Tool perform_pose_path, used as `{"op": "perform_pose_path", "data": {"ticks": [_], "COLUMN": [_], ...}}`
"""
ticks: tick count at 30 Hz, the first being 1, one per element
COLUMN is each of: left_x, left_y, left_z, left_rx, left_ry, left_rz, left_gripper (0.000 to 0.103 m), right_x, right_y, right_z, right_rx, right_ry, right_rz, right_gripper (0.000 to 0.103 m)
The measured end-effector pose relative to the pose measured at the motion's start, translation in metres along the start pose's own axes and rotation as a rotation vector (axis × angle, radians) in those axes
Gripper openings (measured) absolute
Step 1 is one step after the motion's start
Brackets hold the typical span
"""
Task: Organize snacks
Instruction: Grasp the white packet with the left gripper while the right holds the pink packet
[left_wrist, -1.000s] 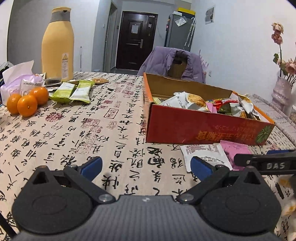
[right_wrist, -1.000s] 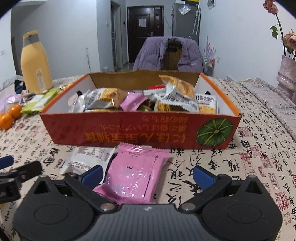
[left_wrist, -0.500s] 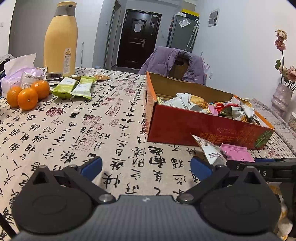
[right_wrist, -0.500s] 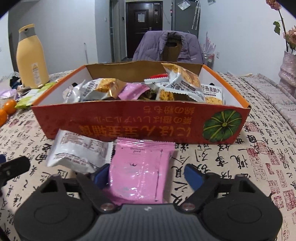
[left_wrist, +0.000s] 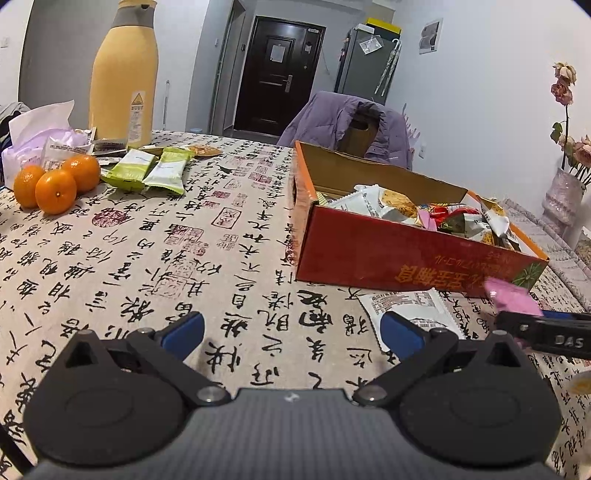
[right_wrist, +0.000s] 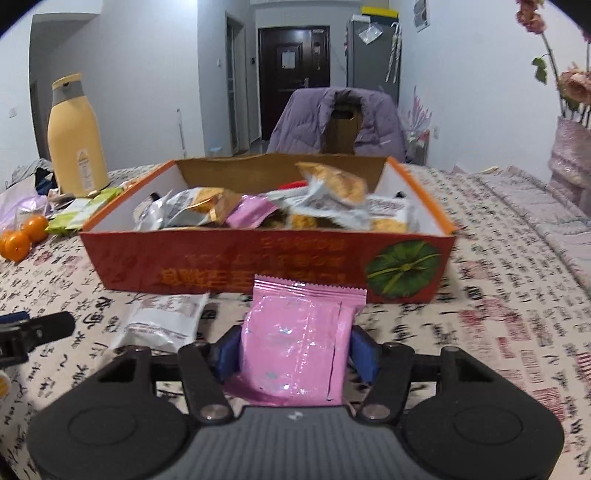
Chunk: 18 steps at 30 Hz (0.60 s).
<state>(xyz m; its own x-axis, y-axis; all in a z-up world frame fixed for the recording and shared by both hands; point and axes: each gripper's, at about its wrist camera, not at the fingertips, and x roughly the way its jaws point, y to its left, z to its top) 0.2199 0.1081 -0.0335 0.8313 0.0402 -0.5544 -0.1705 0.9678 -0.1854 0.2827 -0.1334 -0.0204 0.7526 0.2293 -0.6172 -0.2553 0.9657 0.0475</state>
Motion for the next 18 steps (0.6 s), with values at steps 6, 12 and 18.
{"op": "perform_pose_path", "data": {"ticks": [6, 12, 18], "left_x": [0.001, 0.000, 0.000], "left_y": [-0.002, -0.012, -0.025], "left_z": [0.000, 0.001, 0.010], "left_rx": [0.008, 0.054, 0.032], "left_ry": [0.008, 0.017, 0.052], "left_rz": [0.005, 0.032, 0.020], "left_gripper": [0.103, 0.103, 0.103], "right_x": [-0.006, -0.005, -0.006], "right_y": [-0.032, -0.041, -0.043], "right_z": [-0.004, -0.007, -0.011], "right_rx": [0.035, 0.062, 0.070], "right_ry": [-0.033, -0.080, -0.109], "right_rz": [-0.057, -0.070, -0.064], "right_gripper": [0.061, 0.061, 0.061]}}
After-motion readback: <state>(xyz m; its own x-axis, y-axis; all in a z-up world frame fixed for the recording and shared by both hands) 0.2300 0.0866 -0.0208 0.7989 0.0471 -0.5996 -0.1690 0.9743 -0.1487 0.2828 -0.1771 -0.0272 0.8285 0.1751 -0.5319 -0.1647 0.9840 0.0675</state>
